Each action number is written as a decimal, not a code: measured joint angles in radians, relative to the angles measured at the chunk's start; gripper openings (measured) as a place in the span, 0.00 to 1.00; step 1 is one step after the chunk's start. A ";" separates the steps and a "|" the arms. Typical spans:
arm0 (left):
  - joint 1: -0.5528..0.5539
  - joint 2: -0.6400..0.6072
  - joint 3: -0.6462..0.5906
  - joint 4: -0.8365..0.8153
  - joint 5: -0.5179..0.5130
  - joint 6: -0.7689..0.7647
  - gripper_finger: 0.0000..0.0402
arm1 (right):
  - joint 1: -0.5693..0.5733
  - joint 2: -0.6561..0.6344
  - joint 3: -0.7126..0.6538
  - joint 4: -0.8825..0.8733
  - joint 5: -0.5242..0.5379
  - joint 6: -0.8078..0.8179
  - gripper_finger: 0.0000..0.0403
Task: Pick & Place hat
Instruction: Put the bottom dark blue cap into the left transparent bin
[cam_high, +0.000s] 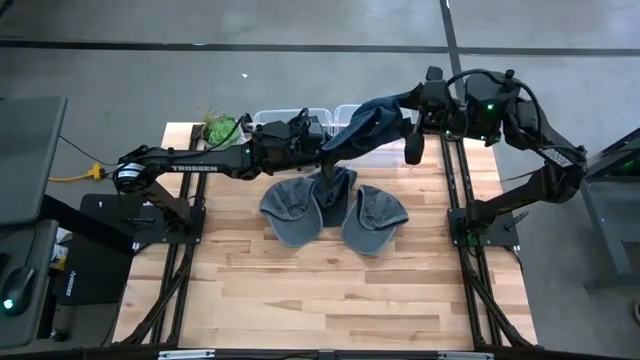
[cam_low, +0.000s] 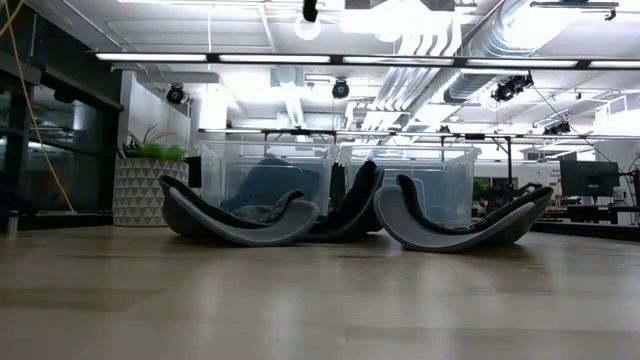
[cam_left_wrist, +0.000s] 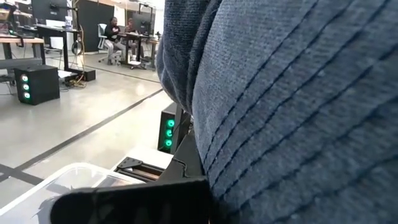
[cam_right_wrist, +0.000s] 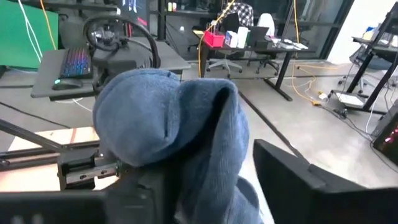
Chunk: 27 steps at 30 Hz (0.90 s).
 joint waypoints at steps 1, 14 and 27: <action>0.000 0.000 0.000 0.000 0.000 0.000 0.00 | 0.000 -0.003 0.006 0.002 0.003 -0.001 0.51; 0.000 0.000 0.000 -0.018 -0.040 -0.029 0.00 | 0.000 -0.012 0.146 -0.024 0.203 -0.085 0.55; 0.062 -0.171 -0.002 -0.448 -0.112 -0.027 0.00 | 0.000 -0.030 0.197 -0.423 0.290 0.057 0.55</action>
